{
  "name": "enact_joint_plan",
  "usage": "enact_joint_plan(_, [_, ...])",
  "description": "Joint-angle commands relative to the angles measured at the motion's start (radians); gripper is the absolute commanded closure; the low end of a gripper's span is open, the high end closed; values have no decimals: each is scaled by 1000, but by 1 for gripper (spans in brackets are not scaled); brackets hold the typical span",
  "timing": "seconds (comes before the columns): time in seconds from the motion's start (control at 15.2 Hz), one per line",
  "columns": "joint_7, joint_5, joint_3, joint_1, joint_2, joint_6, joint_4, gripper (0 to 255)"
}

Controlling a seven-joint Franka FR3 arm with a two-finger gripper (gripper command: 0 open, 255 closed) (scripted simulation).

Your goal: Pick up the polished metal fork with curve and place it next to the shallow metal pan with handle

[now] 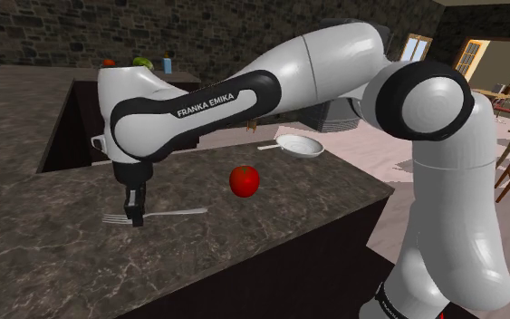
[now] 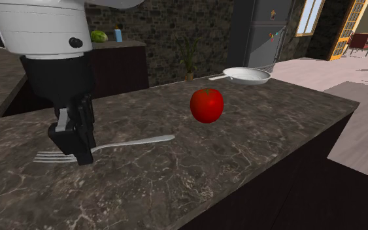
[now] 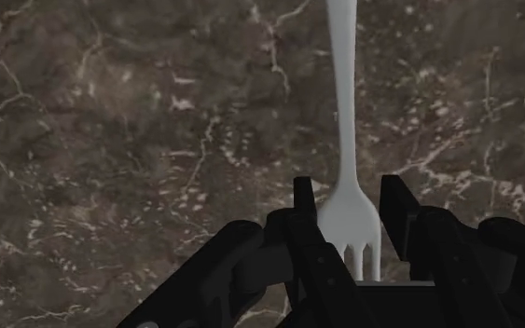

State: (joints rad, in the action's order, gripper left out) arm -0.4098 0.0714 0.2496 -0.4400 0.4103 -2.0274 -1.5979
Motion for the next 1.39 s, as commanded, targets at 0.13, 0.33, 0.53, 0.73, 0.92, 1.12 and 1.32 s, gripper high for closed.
enact_joint_plan(0.13, [-2, -5, 2, 1, -20, 48, 28, 255])
enact_joint_plan(0.33, [-3, -8, 4, 1, -28, 84, 57, 255])
enact_joint_plan(0.53, [-40, -27, -1, 34, -94, 59, -34, 255])
enact_joint_plan(0.73, [-100, -54, -13, 79, -185, 24, -158, 255])
enact_joint_plan(0.92, [-165, -80, -31, 119, -267, -3, -266, 255])
enact_joint_plan(1.12, [-233, -101, -54, 155, -343, -22, -361, 255])
enact_joint_plan(1.32, [-302, -118, -83, 189, -412, -35, -444, 255])
